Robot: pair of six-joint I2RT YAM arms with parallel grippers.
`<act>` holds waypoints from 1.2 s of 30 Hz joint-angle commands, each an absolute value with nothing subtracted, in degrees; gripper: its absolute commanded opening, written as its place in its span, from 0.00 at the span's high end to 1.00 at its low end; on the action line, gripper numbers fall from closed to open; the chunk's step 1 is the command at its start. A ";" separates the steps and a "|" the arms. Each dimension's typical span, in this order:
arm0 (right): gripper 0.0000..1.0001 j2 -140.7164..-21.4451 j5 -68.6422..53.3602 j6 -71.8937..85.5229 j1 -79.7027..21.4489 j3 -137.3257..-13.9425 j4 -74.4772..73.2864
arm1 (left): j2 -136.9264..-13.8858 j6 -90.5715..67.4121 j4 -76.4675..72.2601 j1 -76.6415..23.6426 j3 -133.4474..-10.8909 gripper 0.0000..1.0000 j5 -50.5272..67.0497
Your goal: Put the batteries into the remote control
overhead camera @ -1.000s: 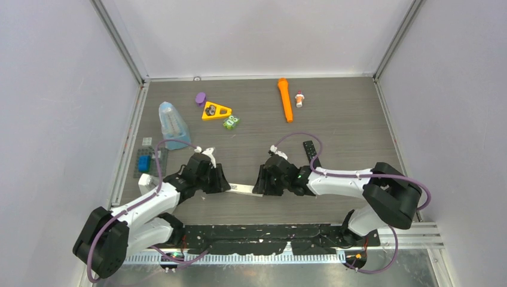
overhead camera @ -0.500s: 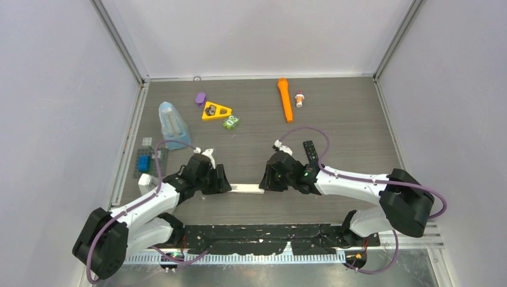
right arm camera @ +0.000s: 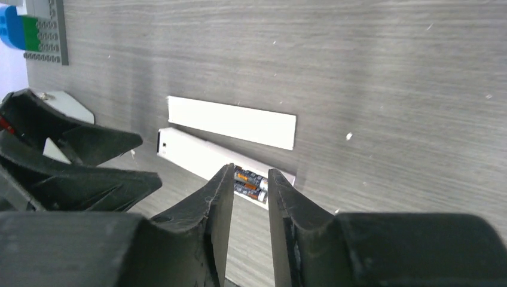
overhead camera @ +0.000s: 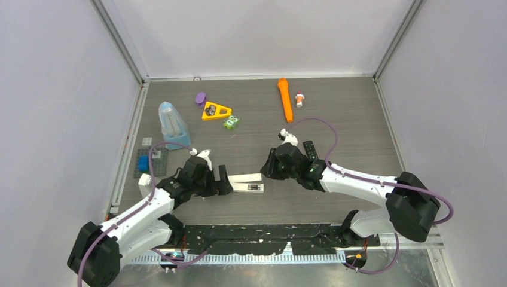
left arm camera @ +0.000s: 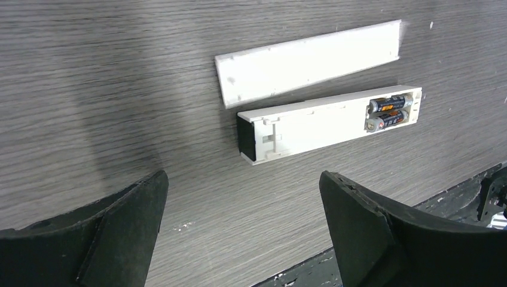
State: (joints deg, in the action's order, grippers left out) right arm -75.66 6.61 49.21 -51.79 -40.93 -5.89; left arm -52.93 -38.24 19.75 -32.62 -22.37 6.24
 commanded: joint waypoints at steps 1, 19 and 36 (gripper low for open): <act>0.63 -76.62 9.51 45.63 -50.55 -43.77 -2.93 | -50.29 -37.11 22.02 -32.86 -23.34 0.01 2.69; 0.14 -88.32 7.87 43.87 -57.70 -48.40 -12.33 | -55.75 -39.96 16.10 -32.85 -21.14 0.05 5.89; 0.10 -89.81 5.52 48.10 -58.51 -47.44 -8.64 | -59.30 -40.47 15.30 -32.82 -20.65 0.24 6.49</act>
State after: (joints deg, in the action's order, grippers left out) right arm -89.41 5.87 46.76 -58.17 -46.50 -10.96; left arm -57.04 -40.10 14.20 -32.62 -21.71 5.19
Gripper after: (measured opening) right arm 0.898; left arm 0.777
